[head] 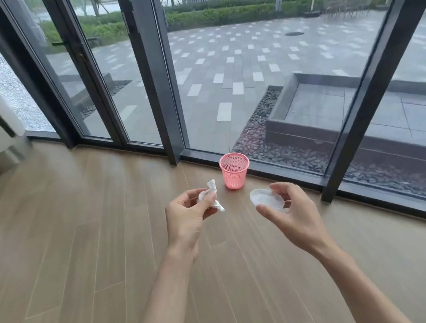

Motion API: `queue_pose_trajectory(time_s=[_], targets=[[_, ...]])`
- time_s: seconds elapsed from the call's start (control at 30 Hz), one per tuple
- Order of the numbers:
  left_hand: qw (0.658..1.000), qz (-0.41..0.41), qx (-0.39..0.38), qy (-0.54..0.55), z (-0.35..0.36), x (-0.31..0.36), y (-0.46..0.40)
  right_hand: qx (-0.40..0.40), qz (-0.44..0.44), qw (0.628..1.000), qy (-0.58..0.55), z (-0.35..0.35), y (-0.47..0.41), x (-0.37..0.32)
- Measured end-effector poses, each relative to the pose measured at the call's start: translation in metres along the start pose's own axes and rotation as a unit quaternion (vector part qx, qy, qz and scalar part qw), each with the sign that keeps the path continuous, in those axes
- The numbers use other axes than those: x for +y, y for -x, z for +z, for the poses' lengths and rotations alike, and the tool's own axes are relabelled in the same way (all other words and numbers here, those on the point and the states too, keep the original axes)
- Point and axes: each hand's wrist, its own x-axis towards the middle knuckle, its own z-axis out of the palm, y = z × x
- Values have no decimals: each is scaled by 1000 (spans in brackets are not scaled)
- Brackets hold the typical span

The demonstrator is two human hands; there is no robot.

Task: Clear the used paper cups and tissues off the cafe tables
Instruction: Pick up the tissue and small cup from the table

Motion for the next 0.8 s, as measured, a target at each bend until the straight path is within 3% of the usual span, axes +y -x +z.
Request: queue_pose_trajectory(time_s=[0.43, 0.8], targets=[[995, -68, -75, -18, 111, 13, -264, 53, 48, 997, 25, 26, -256, 32], [994, -82, -47, -51, 245, -19, -454, 46, 34, 998, 12, 17, -489, 115]])
